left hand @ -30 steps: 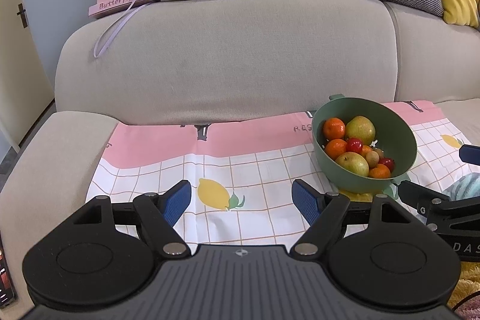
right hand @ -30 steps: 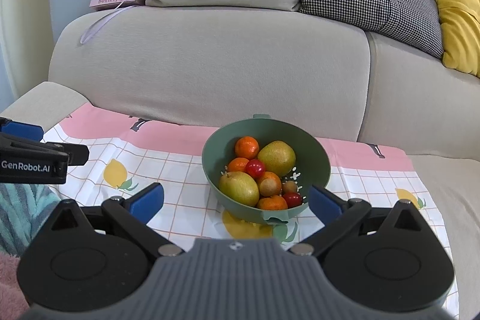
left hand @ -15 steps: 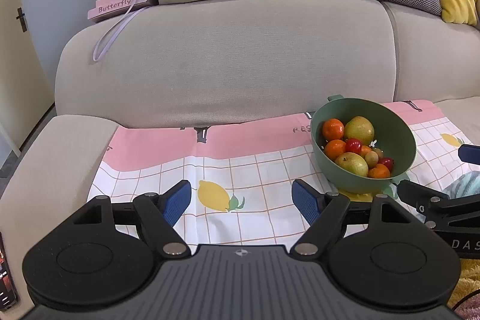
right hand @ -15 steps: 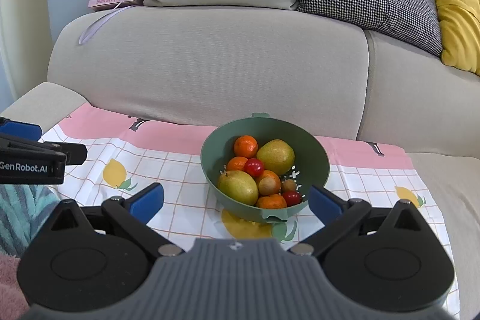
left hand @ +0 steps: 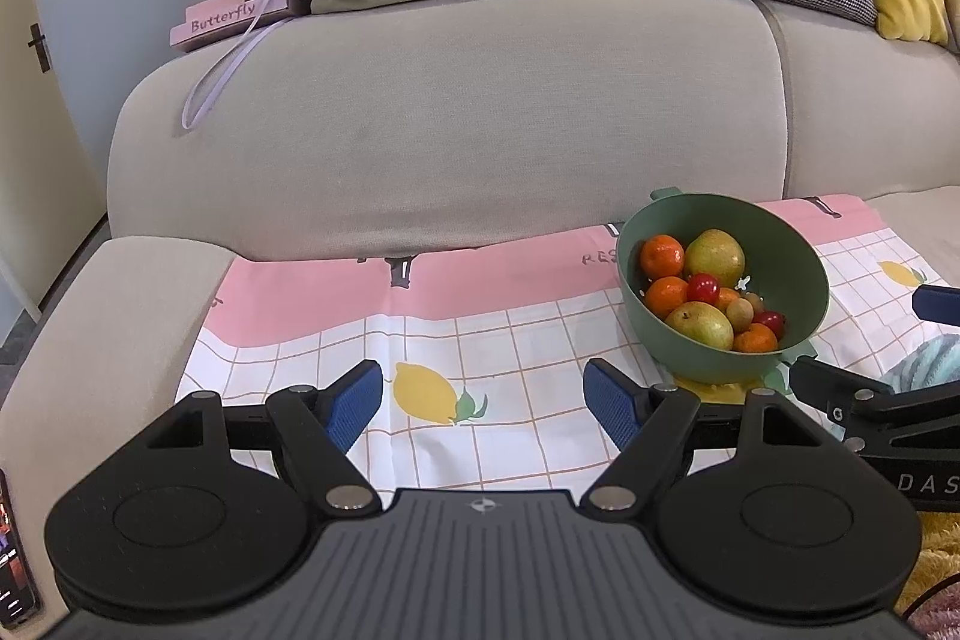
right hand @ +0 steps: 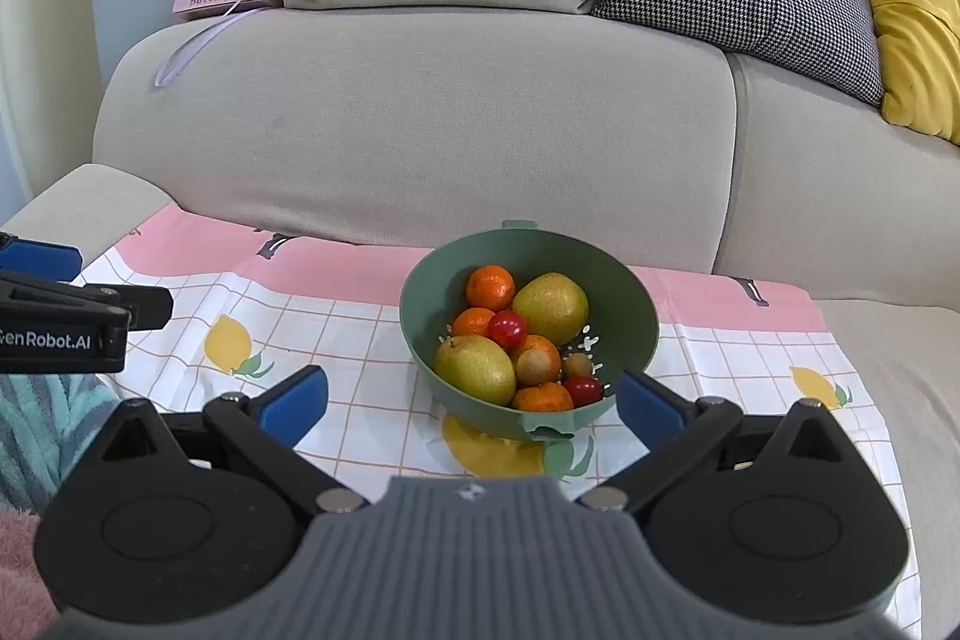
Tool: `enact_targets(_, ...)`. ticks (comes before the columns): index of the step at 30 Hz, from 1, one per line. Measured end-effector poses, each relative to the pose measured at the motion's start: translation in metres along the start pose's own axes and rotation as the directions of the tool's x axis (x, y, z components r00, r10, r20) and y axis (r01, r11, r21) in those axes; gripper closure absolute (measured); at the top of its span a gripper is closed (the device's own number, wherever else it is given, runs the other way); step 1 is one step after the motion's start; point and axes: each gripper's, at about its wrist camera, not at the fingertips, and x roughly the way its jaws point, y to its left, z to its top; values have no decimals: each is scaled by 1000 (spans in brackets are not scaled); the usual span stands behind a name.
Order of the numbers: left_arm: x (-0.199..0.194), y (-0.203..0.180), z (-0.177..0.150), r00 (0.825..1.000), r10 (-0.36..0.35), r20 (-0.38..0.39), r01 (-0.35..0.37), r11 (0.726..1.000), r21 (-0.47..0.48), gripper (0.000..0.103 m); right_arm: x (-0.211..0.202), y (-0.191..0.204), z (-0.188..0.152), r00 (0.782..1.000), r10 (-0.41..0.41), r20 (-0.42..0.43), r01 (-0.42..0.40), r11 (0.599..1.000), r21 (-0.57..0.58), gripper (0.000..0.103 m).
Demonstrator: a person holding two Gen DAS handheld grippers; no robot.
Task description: Organize fruits
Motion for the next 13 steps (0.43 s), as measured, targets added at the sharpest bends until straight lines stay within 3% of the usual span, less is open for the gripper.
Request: enact_targets(13,0,-3,0,1000,-8,2,8,1000,4,14,1,0,-1,1000,0,-4,0,1000,2,4)
